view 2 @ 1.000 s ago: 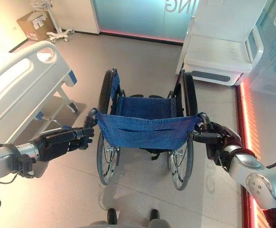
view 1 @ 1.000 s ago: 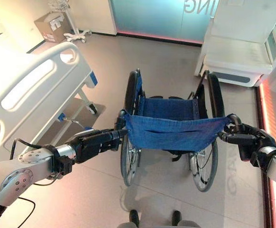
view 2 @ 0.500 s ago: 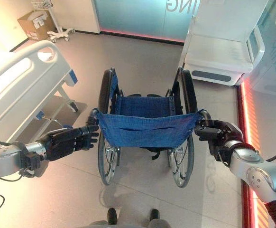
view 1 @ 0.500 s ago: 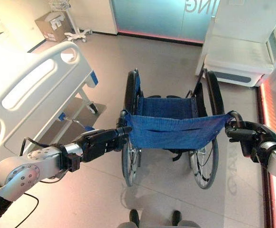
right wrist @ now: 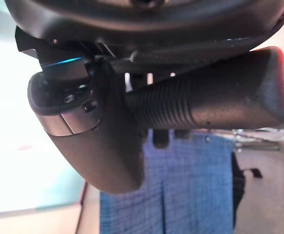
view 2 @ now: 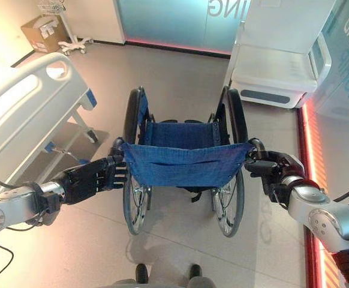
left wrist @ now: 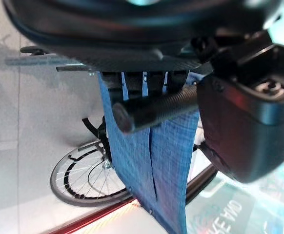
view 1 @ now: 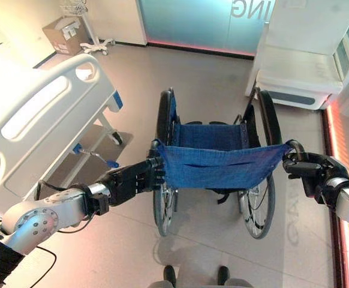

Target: Push the wheelchair next to the bed

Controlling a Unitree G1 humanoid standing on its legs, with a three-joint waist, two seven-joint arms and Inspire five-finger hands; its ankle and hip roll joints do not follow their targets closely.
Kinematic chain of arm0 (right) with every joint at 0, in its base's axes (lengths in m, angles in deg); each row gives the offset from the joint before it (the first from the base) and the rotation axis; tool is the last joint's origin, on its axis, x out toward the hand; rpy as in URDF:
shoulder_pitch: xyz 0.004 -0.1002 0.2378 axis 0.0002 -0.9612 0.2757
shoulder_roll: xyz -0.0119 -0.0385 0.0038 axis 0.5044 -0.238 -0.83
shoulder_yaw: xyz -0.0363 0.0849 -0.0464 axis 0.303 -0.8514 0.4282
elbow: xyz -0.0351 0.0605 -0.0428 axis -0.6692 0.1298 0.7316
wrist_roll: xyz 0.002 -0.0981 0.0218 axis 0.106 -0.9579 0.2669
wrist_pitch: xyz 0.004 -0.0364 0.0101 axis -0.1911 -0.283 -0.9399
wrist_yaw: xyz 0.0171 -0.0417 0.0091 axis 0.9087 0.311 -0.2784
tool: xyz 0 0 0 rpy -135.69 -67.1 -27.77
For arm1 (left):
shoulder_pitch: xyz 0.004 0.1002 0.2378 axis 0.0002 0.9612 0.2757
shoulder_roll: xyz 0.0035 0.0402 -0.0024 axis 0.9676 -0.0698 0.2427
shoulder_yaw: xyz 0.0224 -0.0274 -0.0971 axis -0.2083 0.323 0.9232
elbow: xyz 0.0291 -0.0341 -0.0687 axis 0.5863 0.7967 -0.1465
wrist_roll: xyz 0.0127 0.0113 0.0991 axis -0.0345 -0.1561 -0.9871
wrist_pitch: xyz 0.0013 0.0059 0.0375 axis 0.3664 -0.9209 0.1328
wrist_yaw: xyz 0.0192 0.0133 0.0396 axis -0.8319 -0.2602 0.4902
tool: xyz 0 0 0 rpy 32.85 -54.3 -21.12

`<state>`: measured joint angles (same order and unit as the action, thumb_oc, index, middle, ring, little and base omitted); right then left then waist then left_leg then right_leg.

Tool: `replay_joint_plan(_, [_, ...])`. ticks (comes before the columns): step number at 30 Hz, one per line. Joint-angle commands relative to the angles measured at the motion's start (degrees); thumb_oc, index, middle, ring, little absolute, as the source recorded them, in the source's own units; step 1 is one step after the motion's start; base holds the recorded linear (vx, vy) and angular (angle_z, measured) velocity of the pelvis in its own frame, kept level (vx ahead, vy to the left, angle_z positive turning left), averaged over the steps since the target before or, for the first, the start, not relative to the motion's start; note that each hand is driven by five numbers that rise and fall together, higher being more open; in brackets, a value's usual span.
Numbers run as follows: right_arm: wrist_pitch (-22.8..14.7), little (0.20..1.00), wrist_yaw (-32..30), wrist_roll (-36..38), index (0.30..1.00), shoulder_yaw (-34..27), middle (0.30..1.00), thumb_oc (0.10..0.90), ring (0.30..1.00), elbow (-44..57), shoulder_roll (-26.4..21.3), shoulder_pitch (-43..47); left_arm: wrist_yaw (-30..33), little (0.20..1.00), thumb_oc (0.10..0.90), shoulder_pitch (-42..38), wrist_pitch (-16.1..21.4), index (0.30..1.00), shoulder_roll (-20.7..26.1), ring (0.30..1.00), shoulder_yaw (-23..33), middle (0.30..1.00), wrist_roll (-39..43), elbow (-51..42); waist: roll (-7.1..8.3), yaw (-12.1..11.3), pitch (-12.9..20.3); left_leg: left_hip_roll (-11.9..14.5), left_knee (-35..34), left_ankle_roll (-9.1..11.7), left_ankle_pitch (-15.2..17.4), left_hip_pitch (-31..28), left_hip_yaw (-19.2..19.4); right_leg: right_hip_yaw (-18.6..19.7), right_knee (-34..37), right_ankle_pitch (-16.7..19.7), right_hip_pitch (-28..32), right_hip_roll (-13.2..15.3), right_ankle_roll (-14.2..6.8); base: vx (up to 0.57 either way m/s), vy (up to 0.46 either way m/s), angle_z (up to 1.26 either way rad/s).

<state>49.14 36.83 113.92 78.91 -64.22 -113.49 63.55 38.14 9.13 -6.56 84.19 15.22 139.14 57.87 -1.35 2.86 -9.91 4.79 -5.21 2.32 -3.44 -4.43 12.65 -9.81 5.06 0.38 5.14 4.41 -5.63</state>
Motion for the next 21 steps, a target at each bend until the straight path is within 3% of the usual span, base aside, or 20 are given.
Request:
replay_joint_plan(1, [-5.99, 0.300, 2.56, 1.40, 0.300, 2.76, 0.300, 0.400, 0.300, 4.67, -0.85, 6.42, -3.35, 0.300, 0.400, -10.72, 10.04, 0.300, -3.47, 0.300, 2.70, 0.300, 5.09, -4.20, -0.07, 2.14, 2.78, 1.87, 0.99, 2.26, -0.34, -0.86, 1.60, -0.19, -2.04, 1.42, -0.76, 0.45, 0.05, 0.00, 0.000, 0.00])
replay_joint_plan(15, [-5.50, 0.300, 3.75, 1.80, 0.300, 2.67, 0.300, 0.400, 0.300, 5.72, -1.35, 7.09, -1.58, 0.300, 0.400, -10.08, 11.04, 0.300, -3.99, 0.300, 4.86, 0.300, 4.92, -4.02, 0.03, 2.00, 2.73, 2.84, 1.44, 2.93, -0.90, -0.71, 1.18, -0.48, -3.42, 0.30, -1.02, -0.56, 0.94, 0.00, -0.045, 0.00])
replay_joint_plan(21, [-4.35, 0.300, 4.85, 2.15, 0.300, 3.42, 0.300, 0.400, 0.300, 5.52, -2.10, 9.23, 0.00, 0.300, 0.400, -9.47, 12.00, 0.300, -4.49, 0.300, 6.82, 0.300, 4.37, -3.63, 0.99, 1.84, 2.11, 5.14, 9.22, 4.09, 0.08, 1.49, 1.04, -0.99, -6.44, -0.79, -2.19, -1.17, 2.68, 0.00, -0.099, 0.00])
